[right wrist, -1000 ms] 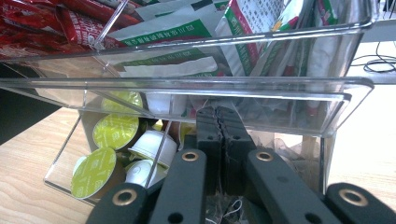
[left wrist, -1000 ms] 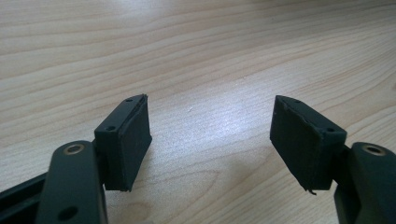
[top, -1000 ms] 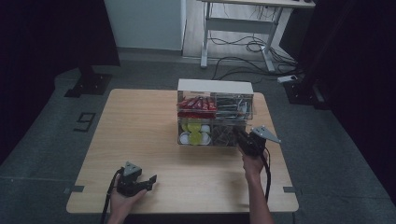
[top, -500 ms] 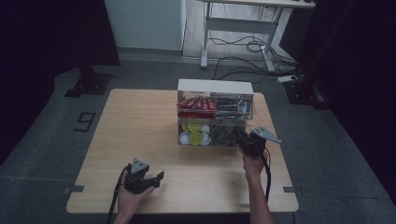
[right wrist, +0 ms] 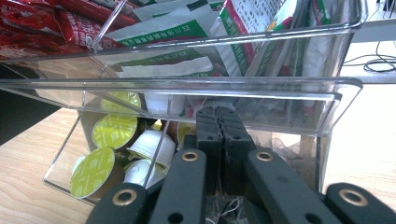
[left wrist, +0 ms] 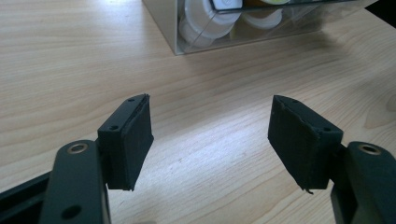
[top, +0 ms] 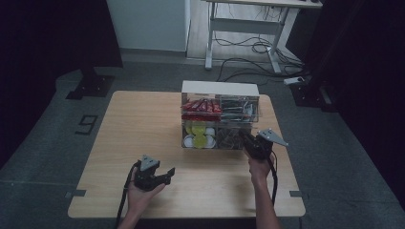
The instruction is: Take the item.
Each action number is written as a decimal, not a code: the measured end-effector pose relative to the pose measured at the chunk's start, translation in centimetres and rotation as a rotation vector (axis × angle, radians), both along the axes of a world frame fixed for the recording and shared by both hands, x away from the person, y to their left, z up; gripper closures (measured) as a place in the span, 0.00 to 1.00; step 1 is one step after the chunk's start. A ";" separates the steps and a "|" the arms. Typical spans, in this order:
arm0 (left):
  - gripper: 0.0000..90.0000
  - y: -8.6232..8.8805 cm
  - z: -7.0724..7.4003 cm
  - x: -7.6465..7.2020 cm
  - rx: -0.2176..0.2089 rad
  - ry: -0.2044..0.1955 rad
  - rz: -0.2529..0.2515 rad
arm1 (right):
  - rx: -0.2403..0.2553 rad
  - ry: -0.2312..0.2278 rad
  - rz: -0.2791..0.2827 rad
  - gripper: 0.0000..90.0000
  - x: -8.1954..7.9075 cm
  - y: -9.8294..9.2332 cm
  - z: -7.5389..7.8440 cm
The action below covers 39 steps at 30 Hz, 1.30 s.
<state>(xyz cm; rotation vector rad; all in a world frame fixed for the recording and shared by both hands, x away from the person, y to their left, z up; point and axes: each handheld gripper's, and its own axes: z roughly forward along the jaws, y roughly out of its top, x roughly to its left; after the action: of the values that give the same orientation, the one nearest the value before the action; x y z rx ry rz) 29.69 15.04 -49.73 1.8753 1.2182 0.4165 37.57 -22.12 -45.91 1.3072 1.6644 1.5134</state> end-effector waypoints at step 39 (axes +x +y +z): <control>0.34 -5.3 2.6 3.6 0.035 -0.014 -0.053 | 0.007 -0.013 -0.003 0.99 0.2 -0.3 0.0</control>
<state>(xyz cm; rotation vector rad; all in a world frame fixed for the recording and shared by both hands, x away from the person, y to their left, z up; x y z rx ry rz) 33.25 9.73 -47.17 1.9267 1.1565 0.4236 37.76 -22.37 -45.93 1.3008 1.6498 1.5238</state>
